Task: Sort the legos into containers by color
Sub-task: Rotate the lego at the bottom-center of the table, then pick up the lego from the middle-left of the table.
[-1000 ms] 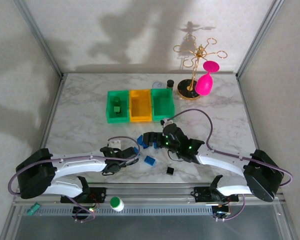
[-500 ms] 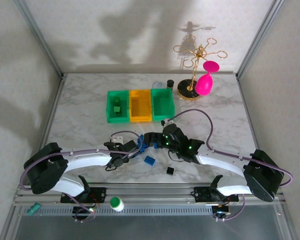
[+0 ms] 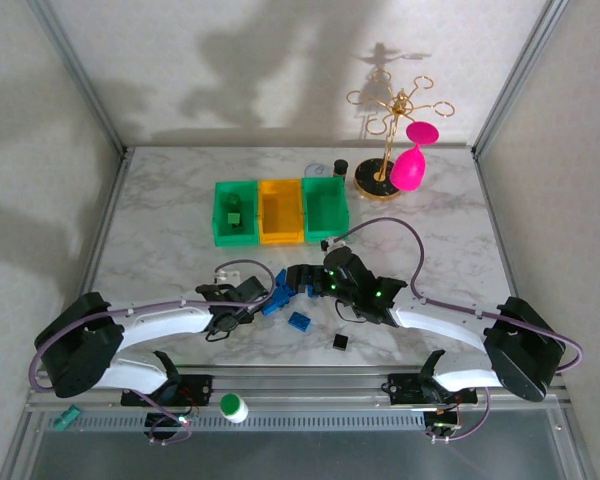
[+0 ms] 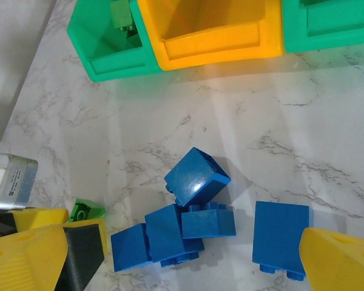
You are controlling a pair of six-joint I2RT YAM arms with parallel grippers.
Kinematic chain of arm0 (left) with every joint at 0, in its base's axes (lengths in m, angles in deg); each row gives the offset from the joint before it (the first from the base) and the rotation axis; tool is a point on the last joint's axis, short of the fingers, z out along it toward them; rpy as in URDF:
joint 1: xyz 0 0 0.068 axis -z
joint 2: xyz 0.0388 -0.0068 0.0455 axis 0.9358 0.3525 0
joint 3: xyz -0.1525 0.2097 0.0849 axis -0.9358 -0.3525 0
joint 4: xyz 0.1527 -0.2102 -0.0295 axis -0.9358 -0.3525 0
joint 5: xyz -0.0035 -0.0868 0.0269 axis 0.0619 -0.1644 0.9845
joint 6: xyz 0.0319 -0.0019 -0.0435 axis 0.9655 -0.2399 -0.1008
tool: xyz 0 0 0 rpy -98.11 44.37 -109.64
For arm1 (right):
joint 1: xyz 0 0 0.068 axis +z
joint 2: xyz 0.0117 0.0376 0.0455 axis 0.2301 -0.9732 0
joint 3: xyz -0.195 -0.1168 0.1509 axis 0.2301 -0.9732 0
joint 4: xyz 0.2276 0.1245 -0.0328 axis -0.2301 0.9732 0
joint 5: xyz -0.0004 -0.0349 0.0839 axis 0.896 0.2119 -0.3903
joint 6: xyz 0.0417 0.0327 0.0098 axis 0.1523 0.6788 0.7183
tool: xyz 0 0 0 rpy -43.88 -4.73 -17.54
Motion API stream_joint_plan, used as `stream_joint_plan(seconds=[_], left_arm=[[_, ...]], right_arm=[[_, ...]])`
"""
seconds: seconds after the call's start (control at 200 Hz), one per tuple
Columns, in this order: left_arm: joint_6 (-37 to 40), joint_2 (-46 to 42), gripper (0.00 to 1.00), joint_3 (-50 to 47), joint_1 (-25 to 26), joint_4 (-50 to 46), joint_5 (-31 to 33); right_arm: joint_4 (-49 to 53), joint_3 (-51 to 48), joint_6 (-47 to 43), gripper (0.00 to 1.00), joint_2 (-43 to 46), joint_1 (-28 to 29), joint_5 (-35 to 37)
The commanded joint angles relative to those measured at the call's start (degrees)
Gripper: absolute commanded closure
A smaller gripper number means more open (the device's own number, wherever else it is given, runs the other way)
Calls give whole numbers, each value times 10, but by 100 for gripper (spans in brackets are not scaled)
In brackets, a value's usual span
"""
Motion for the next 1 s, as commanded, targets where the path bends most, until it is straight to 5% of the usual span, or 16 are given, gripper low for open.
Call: stream_joint_plan(seconds=[0.0, 0.546, 0.991], left_arm=[[-1, -7, 33, -15, -7, 4, -10], [-23, -37, 67, -25, -7, 28, -22], [14, -84, 72, 33, -54, -15, 18]], right_arm=[[5, 16, 6, 1, -2, 6, 5], [4, 21, -4, 1, 5, 6, 6], [11, 28, 9, 1, 16, 3, 26]])
